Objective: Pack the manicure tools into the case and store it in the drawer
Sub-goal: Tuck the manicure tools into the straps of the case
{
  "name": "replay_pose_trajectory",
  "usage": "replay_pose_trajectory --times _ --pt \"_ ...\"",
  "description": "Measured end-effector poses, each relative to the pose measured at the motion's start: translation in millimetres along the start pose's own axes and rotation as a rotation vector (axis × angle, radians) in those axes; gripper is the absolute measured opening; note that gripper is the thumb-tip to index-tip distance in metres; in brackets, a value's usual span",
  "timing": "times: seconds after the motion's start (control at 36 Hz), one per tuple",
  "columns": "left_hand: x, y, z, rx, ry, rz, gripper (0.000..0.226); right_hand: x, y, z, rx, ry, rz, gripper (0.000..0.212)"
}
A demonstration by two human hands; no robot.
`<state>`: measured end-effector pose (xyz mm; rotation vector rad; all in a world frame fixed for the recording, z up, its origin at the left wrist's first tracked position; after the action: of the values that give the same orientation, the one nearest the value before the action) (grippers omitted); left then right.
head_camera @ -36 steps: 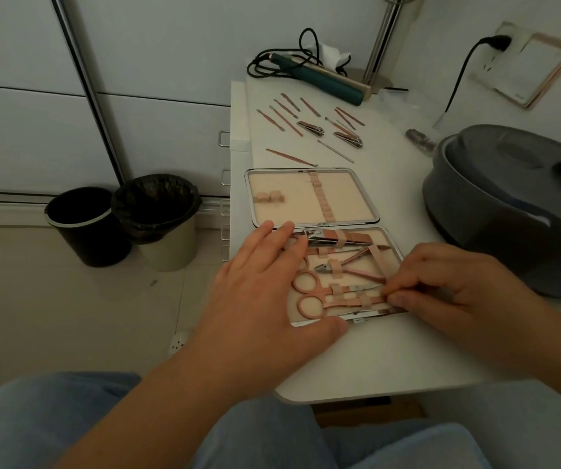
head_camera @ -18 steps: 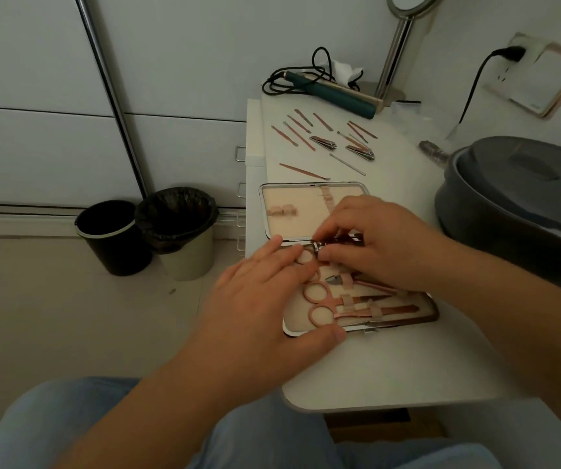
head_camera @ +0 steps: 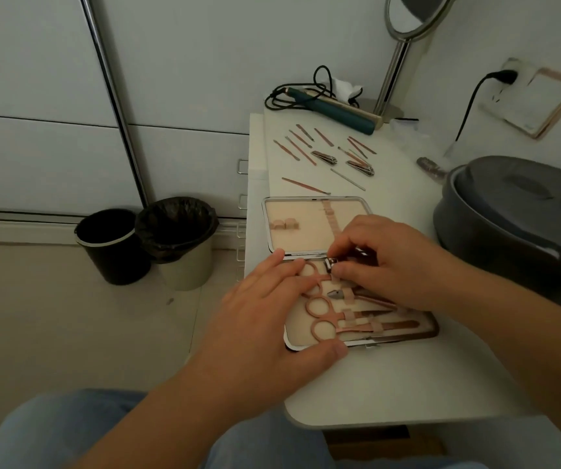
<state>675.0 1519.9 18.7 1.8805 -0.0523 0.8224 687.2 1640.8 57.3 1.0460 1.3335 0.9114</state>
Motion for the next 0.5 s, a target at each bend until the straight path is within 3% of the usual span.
replay_pose_trajectory --times 0.5 --pt "12.0 2.9 -0.2 -0.001 -0.114 0.046 0.081 7.0 0.5 25.3 0.143 -0.062 -0.129 0.015"
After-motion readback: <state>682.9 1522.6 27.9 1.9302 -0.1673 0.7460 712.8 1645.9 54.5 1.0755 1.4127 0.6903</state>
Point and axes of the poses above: each hand's wrist, its own z-axis away from the middle knuckle, its own y-axis out of the back of the hand, x = y × z, the point moved 10 cm from there along -z, towards the middle knuckle, and after that the axes turned 2 degrees about -x, right-handed, at the moved point
